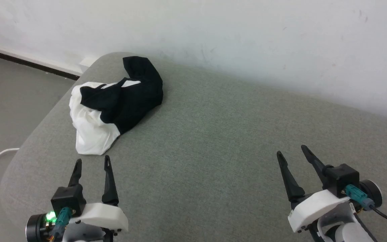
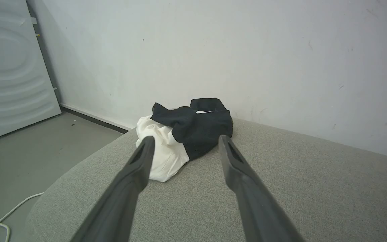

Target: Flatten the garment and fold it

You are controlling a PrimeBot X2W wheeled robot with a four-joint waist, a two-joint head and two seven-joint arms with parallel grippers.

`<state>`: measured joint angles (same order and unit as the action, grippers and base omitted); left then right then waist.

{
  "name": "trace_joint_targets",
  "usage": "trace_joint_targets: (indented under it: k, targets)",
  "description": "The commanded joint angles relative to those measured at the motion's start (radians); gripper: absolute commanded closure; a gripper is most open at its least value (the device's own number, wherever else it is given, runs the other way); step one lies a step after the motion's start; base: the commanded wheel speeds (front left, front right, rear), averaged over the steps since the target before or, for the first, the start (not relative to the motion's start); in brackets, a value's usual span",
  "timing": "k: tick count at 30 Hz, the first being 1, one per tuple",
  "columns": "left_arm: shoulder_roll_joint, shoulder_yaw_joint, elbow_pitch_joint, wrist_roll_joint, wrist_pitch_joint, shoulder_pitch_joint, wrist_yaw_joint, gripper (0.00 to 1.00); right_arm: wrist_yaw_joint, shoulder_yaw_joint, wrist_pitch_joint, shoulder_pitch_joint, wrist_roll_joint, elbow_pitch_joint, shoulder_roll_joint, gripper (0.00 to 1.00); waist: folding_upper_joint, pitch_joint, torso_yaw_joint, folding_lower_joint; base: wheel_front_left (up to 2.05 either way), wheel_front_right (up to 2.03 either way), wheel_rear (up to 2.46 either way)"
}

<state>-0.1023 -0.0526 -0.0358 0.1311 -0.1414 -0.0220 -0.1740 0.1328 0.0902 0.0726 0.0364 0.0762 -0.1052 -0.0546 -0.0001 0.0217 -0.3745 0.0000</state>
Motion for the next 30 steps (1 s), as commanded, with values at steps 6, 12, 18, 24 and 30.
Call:
trace_joint_targets:
  k: [6, 12, 18, 24, 30]
  targets:
    - [-0.013, -0.006, -0.005, 0.021, -0.020, -0.022, -0.025, 0.00, -0.001, 0.008, 0.016, 0.020, 0.016, -0.009, 0.003, 0.00, 0.0001, 0.002, -0.037, 0.0000, 0.00, 0.00, 0.00]
    - [-0.019, -0.009, -0.009, 0.034, -0.032, -0.025, -0.041, 0.00, -0.002, 0.015, 0.022, 0.024, 0.025, -0.017, 0.003, 0.00, 0.0001, 0.004, -0.065, 0.0000, 0.00, 0.00, 0.00]
    - [-0.026, -0.013, -0.009, 0.047, -0.043, -0.029, -0.058, 0.00, -0.002, 0.023, 0.029, 0.026, 0.033, -0.024, 0.003, 0.00, 0.0001, 0.008, -0.093, 0.0000, 0.00, 0.00, 0.00]
    - [-0.032, -0.019, -0.009, 0.060, -0.053, -0.033, -0.075, 0.00, -0.002, 0.030, 0.034, 0.030, 0.040, -0.031, 0.004, 0.00, 0.0001, 0.010, -0.121, 0.0000, 0.00, 0.00, 0.00]
    - [-0.038, -0.023, -0.008, 0.074, -0.063, -0.038, -0.092, 0.00, -0.002, 0.037, 0.037, 0.032, 0.044, -0.036, 0.004, 0.00, 0.0001, 0.010, -0.151, 0.0000, 0.00, 0.00, 0.00]
